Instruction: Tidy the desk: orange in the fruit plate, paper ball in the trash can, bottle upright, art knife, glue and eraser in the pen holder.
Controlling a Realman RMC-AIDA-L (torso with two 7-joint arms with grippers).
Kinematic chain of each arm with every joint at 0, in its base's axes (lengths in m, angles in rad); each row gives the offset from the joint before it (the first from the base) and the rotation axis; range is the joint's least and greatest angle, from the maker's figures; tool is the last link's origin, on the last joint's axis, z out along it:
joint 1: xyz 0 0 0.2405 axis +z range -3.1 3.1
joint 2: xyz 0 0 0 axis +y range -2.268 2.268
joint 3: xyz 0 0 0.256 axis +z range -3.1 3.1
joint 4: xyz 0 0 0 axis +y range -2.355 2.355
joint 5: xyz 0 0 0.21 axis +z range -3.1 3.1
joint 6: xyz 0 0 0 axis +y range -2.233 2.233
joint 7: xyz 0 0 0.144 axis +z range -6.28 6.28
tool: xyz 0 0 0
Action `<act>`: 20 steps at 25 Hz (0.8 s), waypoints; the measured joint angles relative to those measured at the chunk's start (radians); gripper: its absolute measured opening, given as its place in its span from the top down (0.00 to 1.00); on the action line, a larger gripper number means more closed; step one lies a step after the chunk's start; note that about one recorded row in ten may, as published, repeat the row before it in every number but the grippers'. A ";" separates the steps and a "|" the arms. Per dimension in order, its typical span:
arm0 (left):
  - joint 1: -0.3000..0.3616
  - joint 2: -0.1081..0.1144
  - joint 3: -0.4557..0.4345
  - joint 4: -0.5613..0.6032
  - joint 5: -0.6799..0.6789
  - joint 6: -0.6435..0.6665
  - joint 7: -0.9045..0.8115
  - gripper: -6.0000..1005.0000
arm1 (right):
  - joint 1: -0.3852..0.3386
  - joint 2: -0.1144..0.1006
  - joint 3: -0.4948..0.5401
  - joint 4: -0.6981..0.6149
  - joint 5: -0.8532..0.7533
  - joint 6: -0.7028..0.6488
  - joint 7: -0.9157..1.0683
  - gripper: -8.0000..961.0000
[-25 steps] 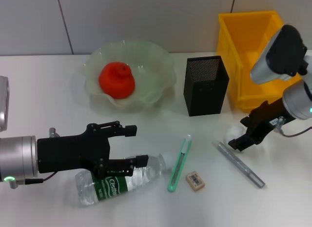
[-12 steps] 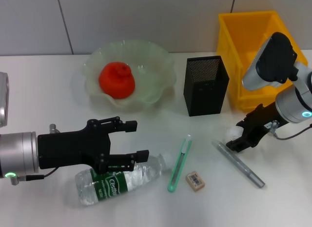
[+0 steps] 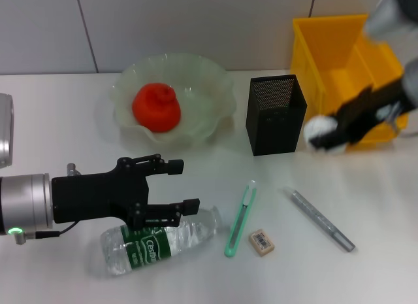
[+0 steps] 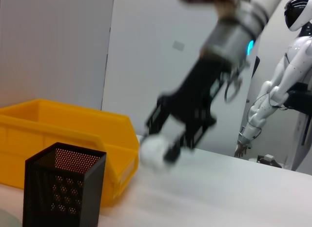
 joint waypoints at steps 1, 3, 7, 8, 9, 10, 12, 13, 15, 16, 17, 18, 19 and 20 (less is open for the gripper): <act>-0.001 0.000 0.000 0.000 0.001 -0.001 0.001 0.19 | 0.000 0.000 0.000 0.000 0.000 0.000 0.000 0.42; -0.003 -0.001 0.000 -0.002 0.001 -0.003 0.000 0.19 | 0.027 -0.012 0.112 -0.054 0.003 -0.005 0.036 0.42; -0.003 -0.001 0.000 -0.002 0.001 -0.008 -0.002 0.19 | 0.042 -0.027 0.188 -0.055 -0.012 0.059 0.048 0.42; -0.003 -0.001 0.000 -0.002 0.001 -0.010 -0.002 0.19 | 0.042 -0.029 0.200 -0.048 -0.023 0.092 0.052 0.42; -0.003 -0.001 0.000 -0.002 0.001 -0.010 -0.002 0.19 | 0.042 -0.031 0.206 -0.036 -0.041 0.140 0.059 0.42; -0.003 -0.001 0.000 -0.002 0.001 -0.010 -0.002 0.19 | 0.041 -0.033 0.208 -0.018 -0.057 0.186 0.066 0.42; -0.004 0.000 0.000 -0.005 0.000 -0.014 -0.003 0.19 | 0.040 -0.035 0.209 0.032 -0.084 0.270 0.077 0.42; -0.004 -0.001 0.000 -0.005 0.000 -0.015 -0.004 0.19 | 0.042 -0.036 0.210 0.056 -0.090 0.300 0.080 0.41; -0.005 0.000 0.000 -0.004 -0.002 -0.015 -0.006 0.19 | 0.048 -0.037 0.203 0.128 -0.093 0.388 0.080 0.41; -0.005 0.000 0.000 -0.003 -0.003 -0.015 -0.010 0.19 | 0.048 -0.037 0.203 0.128 -0.093 0.388 0.080 0.40; -0.005 0.000 0.000 -0.001 -0.003 -0.015 -0.013 0.19 | 0.049 -0.032 0.185 0.158 -0.097 0.441 0.080 0.40; -0.005 0.000 0.000 -0.001 -0.003 -0.015 -0.013 0.19 | 0.050 -0.030 0.179 0.166 -0.099 0.458 0.080 0.39; -0.005 0.000 0.000 -0.001 -0.003 -0.015 -0.014 0.19 | 0.050 -0.030 0.179 0.166 -0.099 0.458 0.080 0.39; -0.006 0.000 0.000 0.001 -0.003 -0.015 -0.016 0.19 | 0.051 -0.028 0.162 0.181 -0.100 0.491 0.080 0.39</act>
